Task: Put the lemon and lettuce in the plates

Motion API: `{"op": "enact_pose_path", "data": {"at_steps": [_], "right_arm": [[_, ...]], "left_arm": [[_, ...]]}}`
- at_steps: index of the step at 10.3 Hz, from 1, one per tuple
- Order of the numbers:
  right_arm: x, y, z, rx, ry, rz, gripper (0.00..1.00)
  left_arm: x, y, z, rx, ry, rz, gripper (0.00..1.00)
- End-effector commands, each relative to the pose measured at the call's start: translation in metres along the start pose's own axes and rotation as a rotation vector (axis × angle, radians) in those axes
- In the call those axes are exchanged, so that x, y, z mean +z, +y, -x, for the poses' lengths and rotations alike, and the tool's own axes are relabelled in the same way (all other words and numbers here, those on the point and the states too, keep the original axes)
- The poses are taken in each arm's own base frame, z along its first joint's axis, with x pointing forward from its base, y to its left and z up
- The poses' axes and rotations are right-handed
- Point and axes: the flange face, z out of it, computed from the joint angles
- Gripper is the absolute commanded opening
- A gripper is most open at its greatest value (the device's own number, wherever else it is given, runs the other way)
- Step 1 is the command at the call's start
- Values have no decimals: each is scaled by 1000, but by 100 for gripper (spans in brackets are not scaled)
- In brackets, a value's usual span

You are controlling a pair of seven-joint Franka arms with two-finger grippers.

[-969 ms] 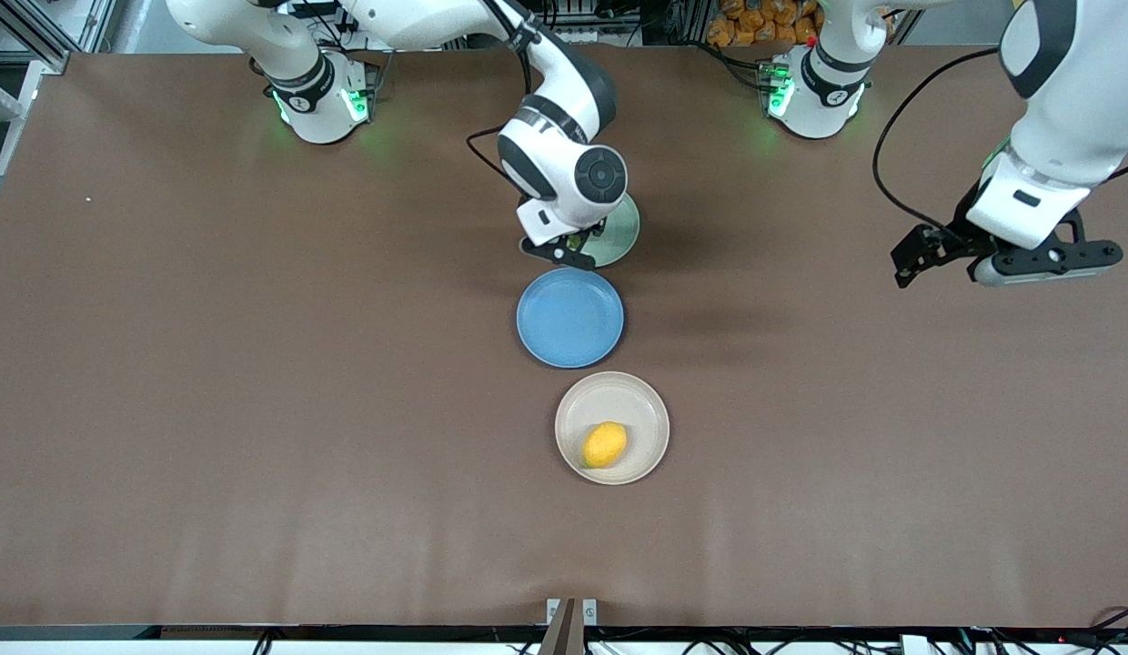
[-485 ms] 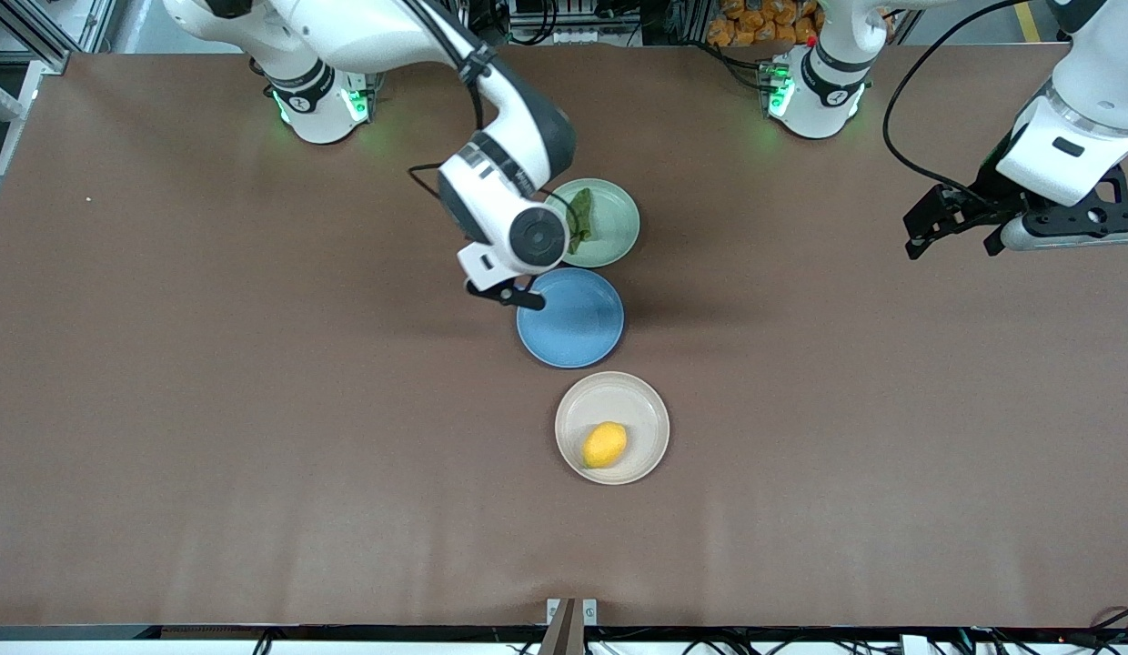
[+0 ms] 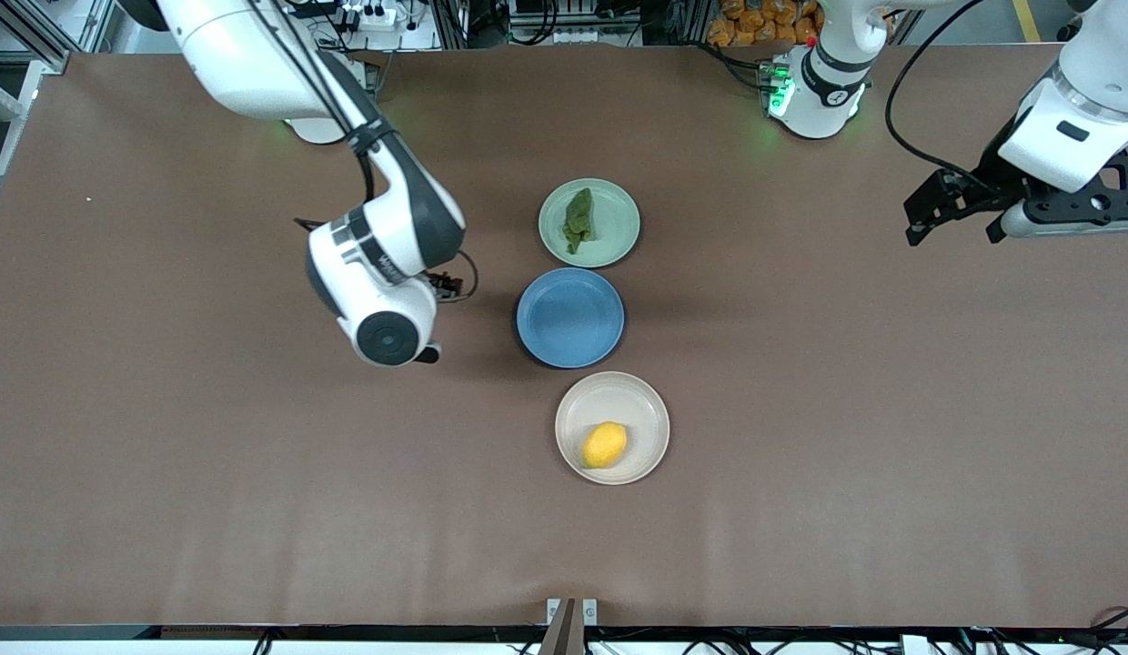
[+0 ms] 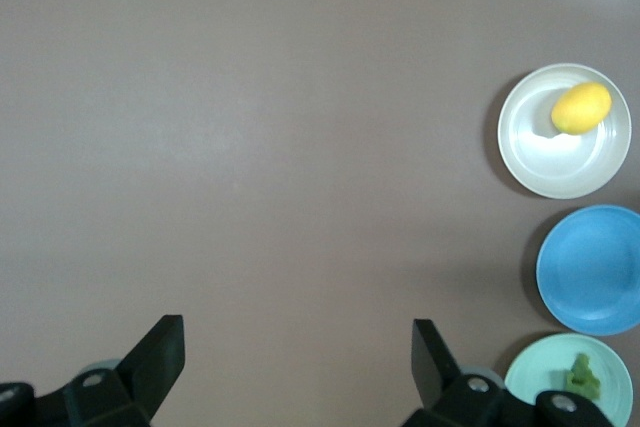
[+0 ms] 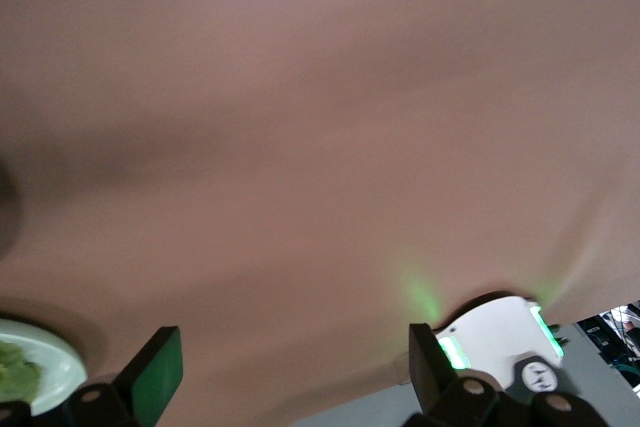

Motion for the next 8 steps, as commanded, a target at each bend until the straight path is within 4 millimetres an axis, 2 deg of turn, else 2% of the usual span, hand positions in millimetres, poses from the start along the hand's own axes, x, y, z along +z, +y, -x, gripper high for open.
{"op": "enact_pose_path", "data": {"at_steps": [1,4,6,8], "right_arm": [[-8,54,-18,-42,-26,15,100],[-25,124,-30,-100,-31,34,100],[-38,169,-30,-124,-46,-6,100],[-70,198,-4,-99,5,-35,100]], "left_arm": [[-7,0,1,43,-67,0,100],[-7,-3,5,42,-103,-9,100],[-15,1,-2,45,-84,-1,100],[-20,1,-11,44,-77,2,100]]}}
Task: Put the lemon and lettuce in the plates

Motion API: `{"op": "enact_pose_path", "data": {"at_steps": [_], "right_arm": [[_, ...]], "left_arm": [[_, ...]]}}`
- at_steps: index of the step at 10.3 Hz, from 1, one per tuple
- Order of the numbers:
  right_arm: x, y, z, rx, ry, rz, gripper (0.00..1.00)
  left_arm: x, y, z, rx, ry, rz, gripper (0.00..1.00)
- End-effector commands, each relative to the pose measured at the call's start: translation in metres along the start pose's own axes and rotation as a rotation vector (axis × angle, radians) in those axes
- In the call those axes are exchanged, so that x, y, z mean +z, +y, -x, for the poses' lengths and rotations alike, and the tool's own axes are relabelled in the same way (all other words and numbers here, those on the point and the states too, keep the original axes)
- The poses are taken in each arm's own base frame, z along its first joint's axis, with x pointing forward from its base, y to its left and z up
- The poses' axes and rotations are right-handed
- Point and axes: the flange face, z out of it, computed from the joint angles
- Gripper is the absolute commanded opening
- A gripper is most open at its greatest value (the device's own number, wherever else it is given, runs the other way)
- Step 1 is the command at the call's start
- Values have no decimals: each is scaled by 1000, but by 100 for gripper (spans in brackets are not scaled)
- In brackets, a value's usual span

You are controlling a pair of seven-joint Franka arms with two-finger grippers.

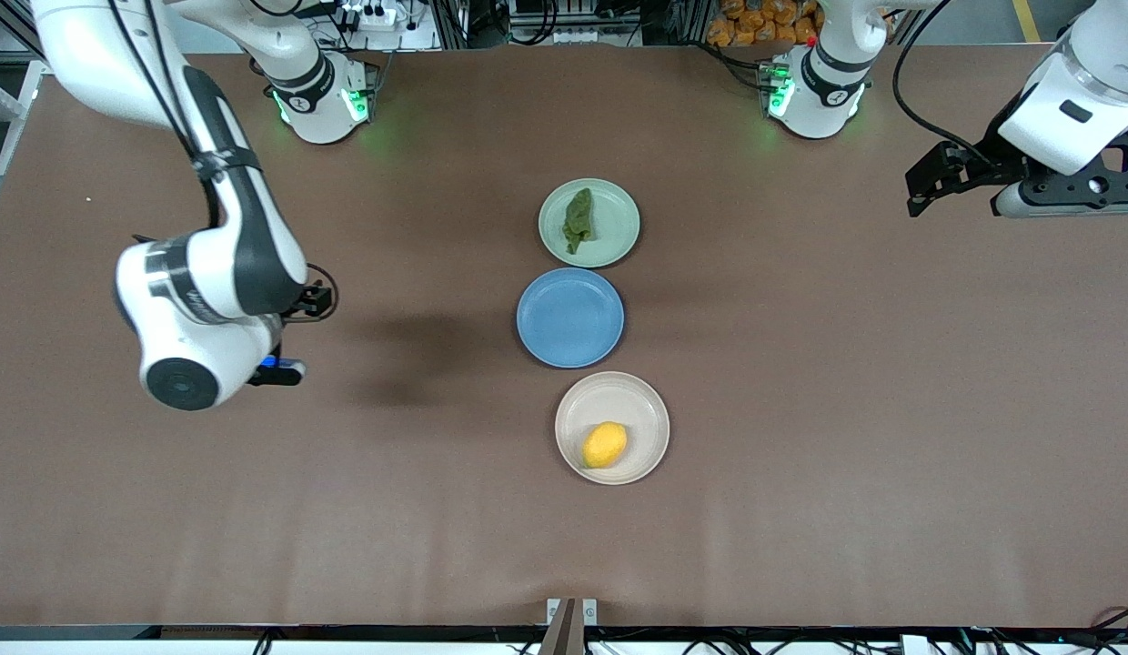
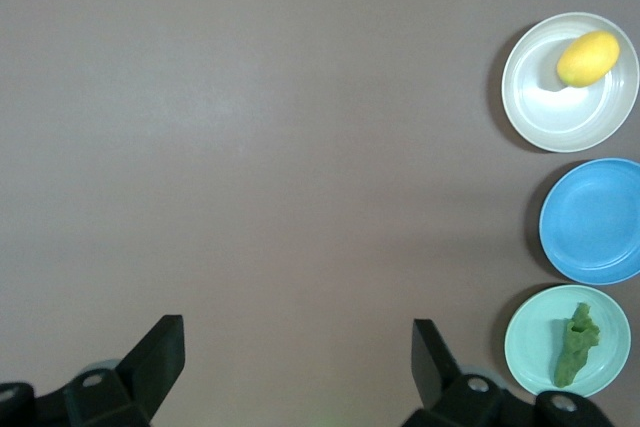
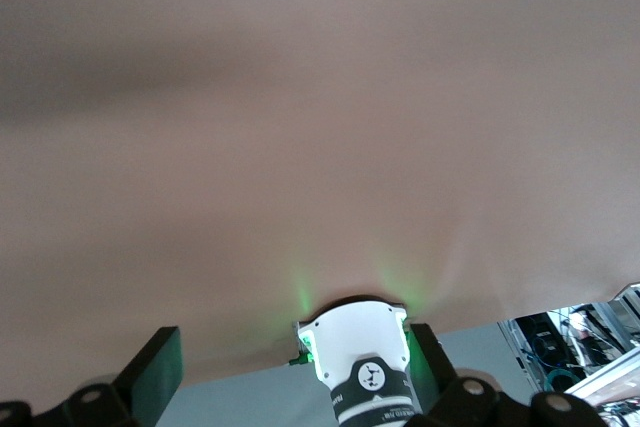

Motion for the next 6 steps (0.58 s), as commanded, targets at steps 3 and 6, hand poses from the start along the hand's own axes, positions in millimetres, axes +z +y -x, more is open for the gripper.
{"op": "enact_pose_path", "data": {"at_steps": [3,6], "right_arm": [[-68,32,81,13,160,-1,100],[-107,55,121,31,312,-62,100]], "left_arm": [[-5,0,-13,20,-14,4,100],[-2,1,-14,23,-19,3,100]]}}
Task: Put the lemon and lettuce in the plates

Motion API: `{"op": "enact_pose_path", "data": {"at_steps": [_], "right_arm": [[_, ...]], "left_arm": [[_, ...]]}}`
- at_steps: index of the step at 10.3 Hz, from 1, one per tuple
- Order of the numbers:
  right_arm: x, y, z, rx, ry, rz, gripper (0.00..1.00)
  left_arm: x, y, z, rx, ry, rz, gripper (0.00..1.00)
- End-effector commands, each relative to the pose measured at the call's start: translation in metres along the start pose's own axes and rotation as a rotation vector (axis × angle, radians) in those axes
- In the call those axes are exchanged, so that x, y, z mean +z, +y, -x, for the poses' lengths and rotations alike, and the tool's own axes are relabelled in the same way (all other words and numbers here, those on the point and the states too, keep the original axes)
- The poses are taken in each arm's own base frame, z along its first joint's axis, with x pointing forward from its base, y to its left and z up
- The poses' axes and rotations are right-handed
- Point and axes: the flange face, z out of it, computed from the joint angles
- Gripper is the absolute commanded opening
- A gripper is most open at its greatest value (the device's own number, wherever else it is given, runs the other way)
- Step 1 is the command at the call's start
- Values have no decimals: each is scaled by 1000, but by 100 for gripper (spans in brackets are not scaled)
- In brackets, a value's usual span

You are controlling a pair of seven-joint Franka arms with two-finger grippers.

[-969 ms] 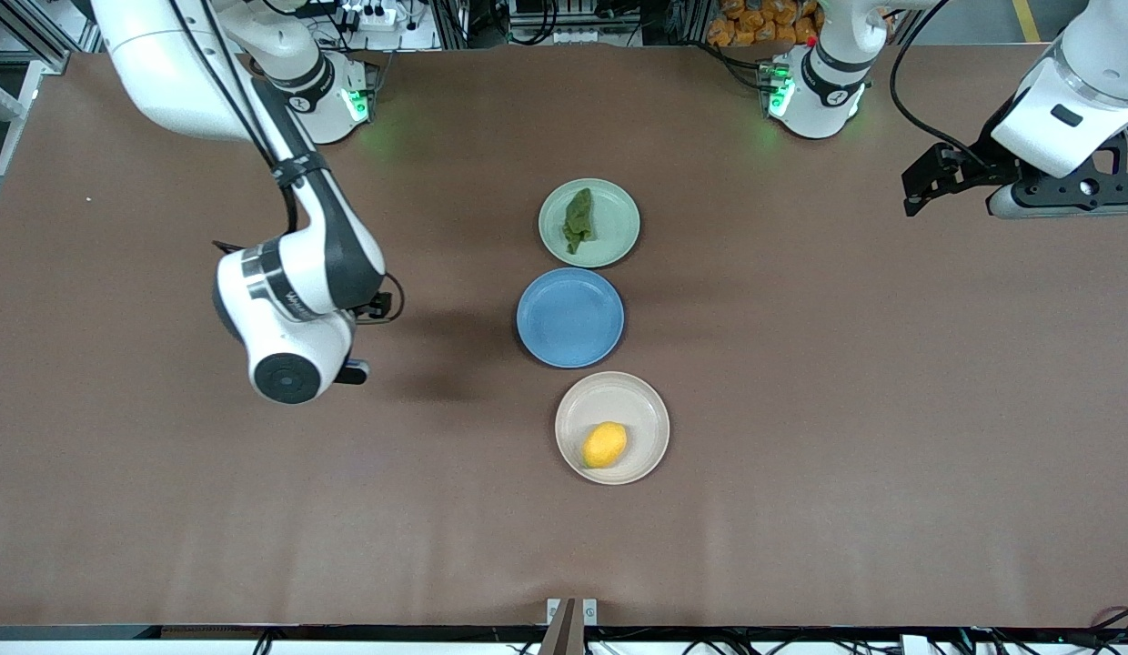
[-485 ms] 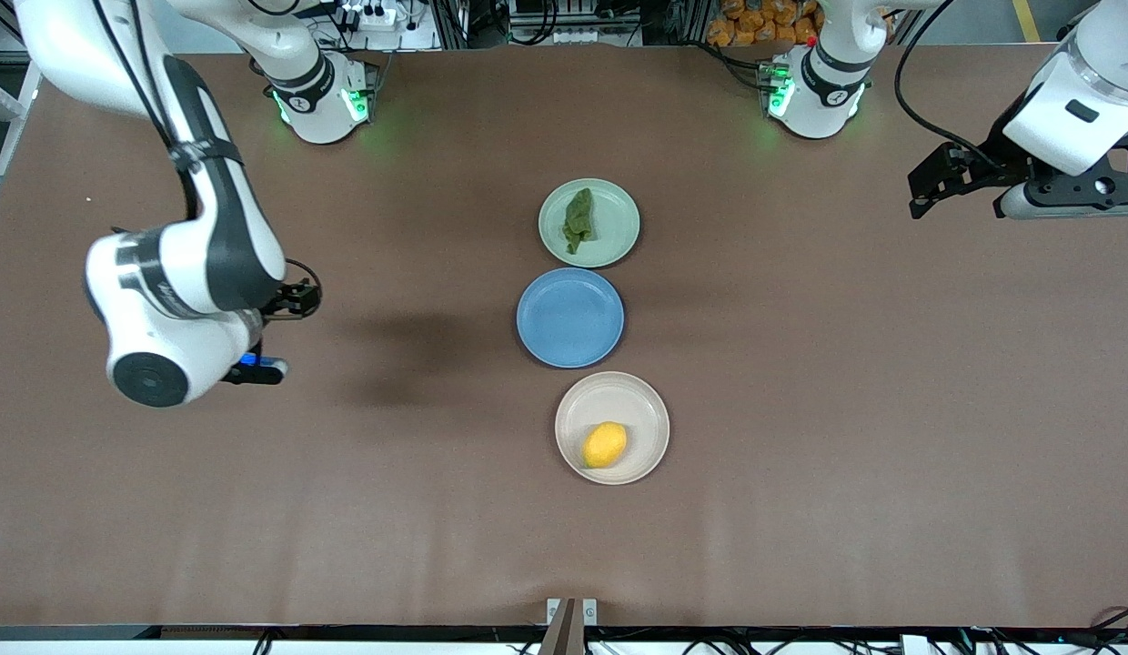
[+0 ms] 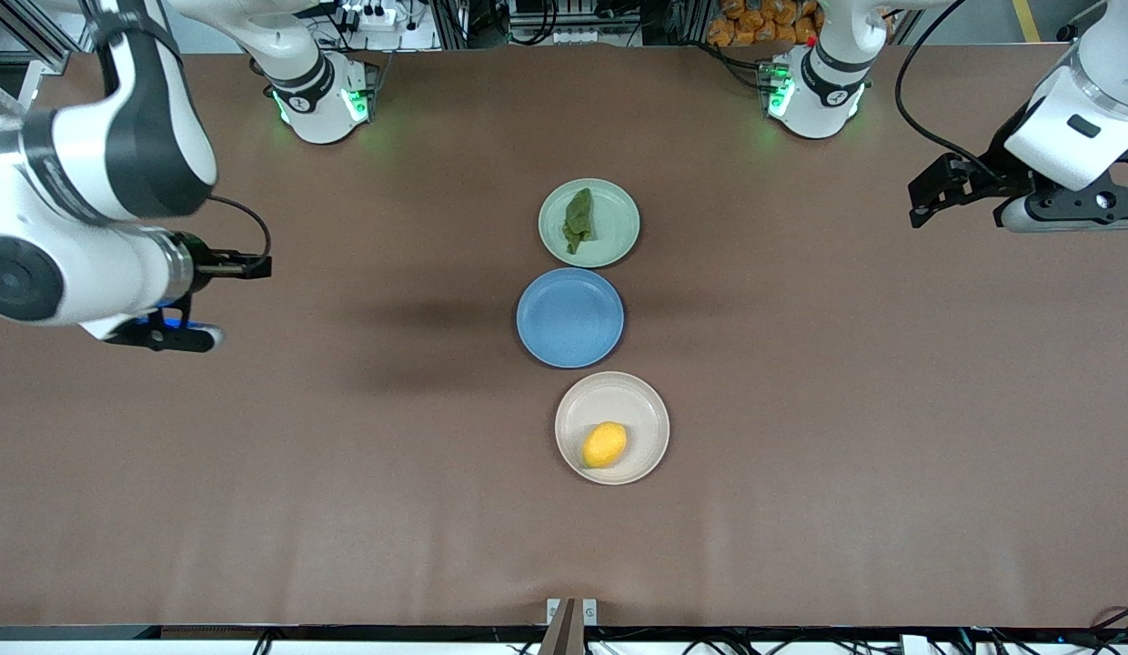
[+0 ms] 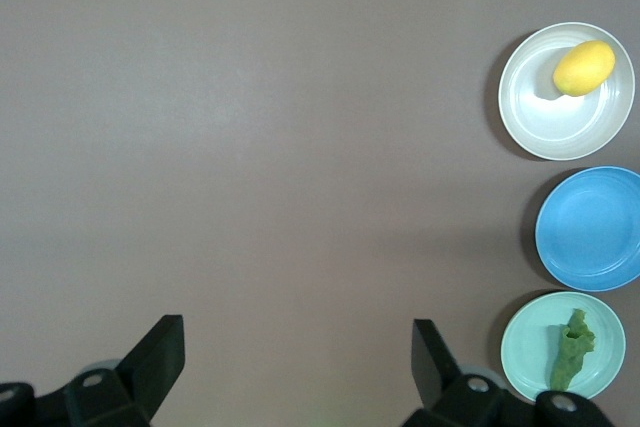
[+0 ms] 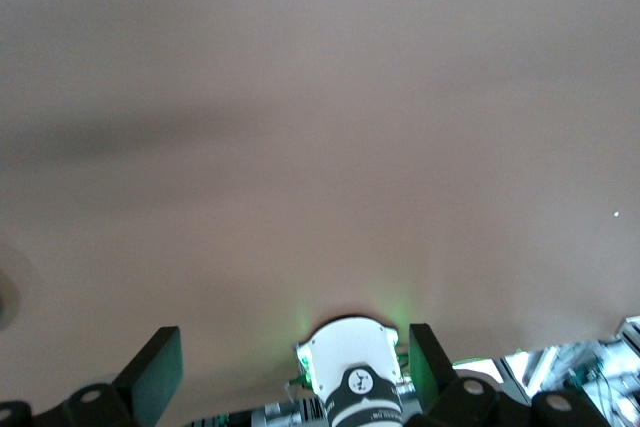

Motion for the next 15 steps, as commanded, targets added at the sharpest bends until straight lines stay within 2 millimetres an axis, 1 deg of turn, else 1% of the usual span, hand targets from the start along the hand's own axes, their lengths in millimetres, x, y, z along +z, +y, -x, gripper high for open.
{"op": "enact_pose_path", "data": {"at_steps": [1,2,3,5,6,7,8,9,11,13,15], "right_arm": [[-25,21,24,16,83,-23,100],[-29,26,29,22,106,-30,100],[-27,42,28,41,152,-50,100],[-20,55,37,5,225,-66,100],[-20,68,39,27,246,-104,100],[-22,80,40,44,248,-133,100],[-26,87,44,40,263,-136,100],[-27,98,46,23,270,-138,100],[-35,113,54,20,305,-144,100],[-38,117,72,27,314,-145,100],[-36,114,75,24,314,-174,100]], "left_arm": [[0,2,-5,25,-18,4,100],[-1,2,-10,25,-13,8,100],[-3,2,-11,24,-8,7,100],[-3,2,-11,25,-7,6,100],[-2,2,-12,25,-9,6,100],[-2,2,-12,25,-9,4,100],[-2,2,-12,25,-9,4,100],[-2,2,-12,25,-8,3,100],[-2,2,-12,25,-10,3,100],[-2,1,-12,25,-10,1,100],[-2,1,-12,27,-10,1,100]]}}
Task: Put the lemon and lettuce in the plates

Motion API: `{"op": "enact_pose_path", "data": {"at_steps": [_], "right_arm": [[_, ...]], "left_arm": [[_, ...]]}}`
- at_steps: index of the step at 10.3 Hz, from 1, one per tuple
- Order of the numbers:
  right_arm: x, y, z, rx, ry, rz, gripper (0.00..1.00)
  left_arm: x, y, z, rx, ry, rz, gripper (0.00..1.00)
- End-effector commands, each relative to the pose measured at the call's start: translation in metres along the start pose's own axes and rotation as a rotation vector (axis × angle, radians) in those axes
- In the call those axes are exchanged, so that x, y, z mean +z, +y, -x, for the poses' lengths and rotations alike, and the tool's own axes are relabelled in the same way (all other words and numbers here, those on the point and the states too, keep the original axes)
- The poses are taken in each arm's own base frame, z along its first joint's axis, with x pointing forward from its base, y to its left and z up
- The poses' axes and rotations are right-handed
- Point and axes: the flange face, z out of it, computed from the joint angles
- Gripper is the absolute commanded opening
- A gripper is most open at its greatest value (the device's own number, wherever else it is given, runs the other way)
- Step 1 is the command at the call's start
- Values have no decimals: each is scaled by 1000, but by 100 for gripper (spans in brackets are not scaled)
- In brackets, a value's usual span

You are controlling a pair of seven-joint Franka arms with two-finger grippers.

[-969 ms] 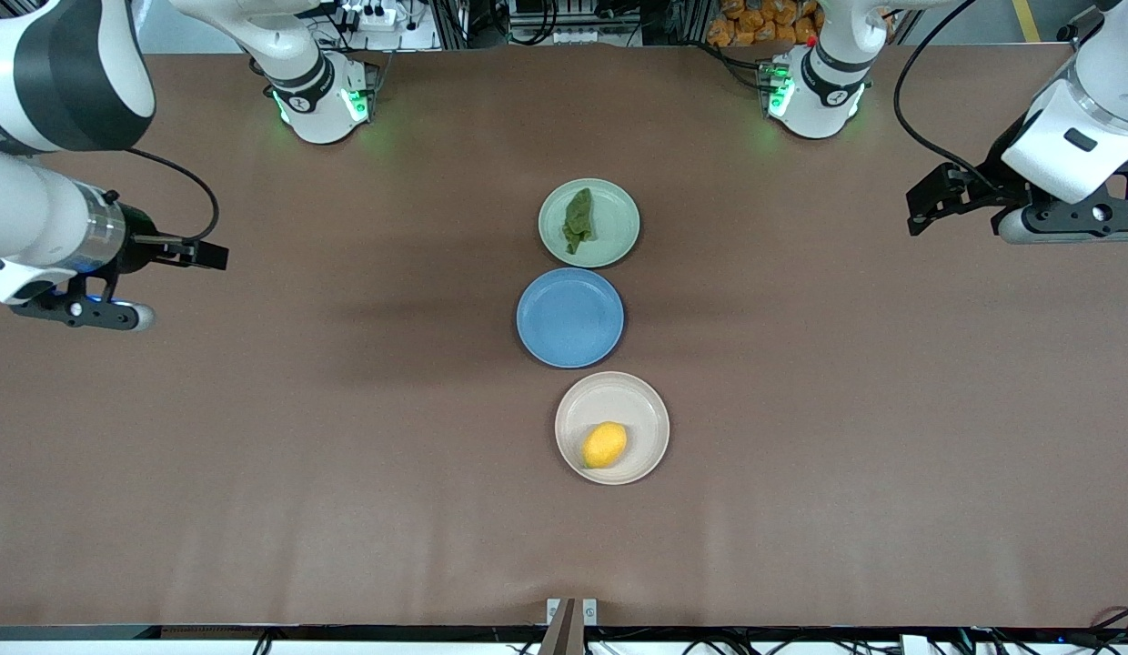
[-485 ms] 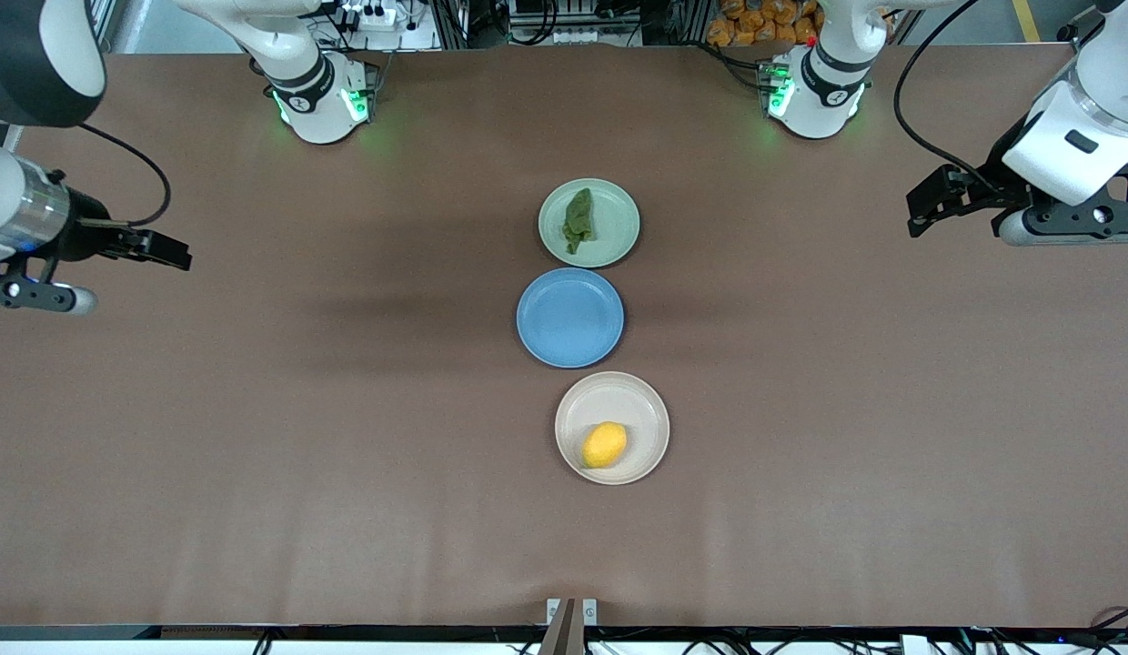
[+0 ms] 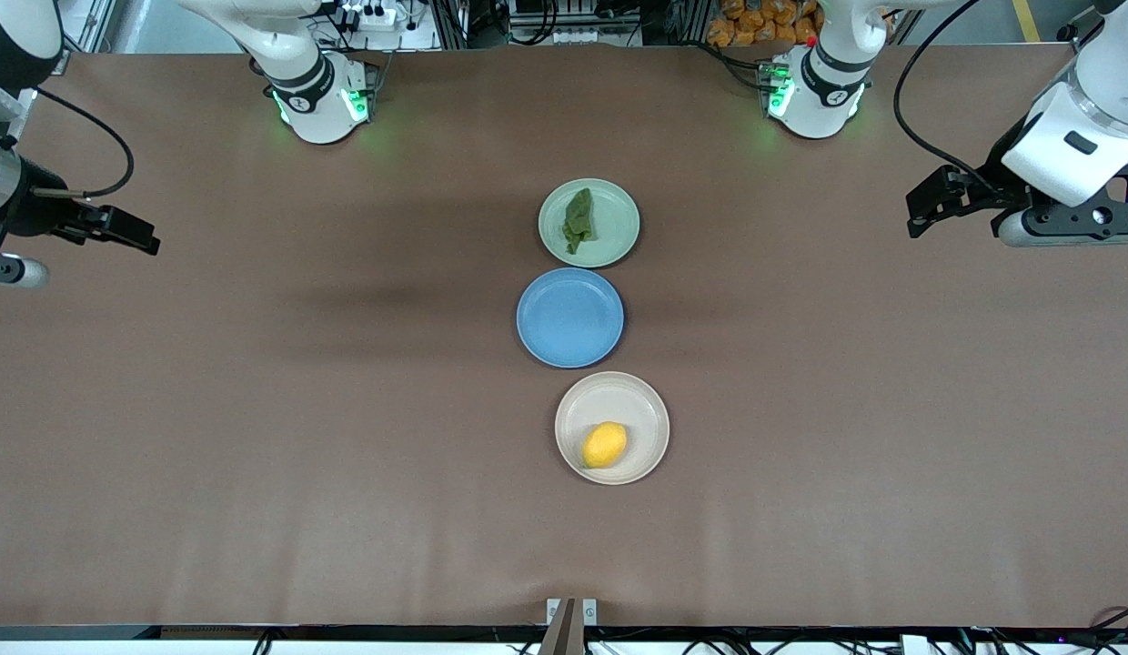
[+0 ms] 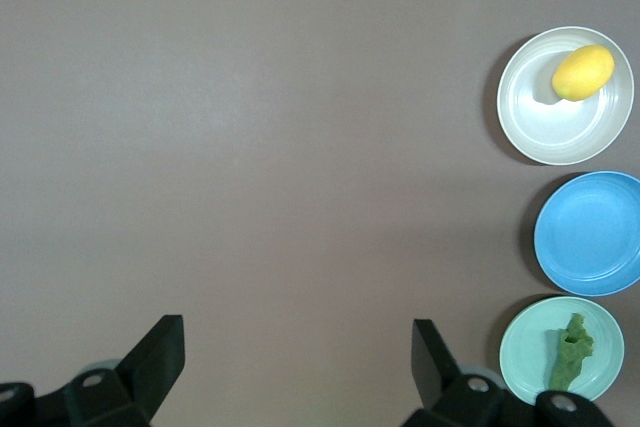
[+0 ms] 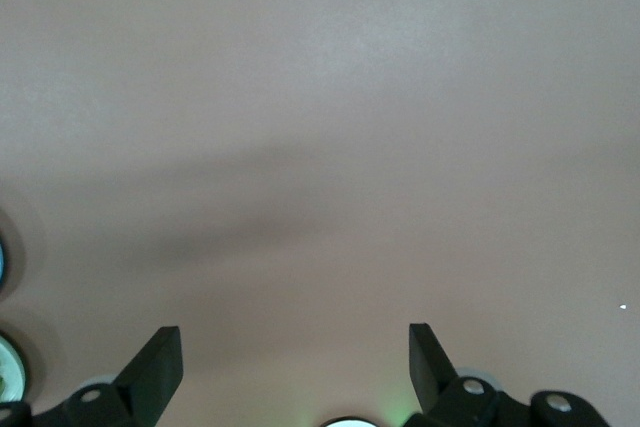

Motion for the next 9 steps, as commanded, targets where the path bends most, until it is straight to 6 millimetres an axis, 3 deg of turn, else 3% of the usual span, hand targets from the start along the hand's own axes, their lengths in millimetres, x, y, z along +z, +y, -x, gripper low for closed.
{"op": "enact_pose_path", "data": {"at_steps": [1,9], "right_arm": [[-2,1,14,-7,15,-34,100],[-9,7,14,12,37,-40,100]], "left_arm": [[-5,0,-2,25,-6,-2,100],[-3,-1,-3,26,-10,-4,100]]}}
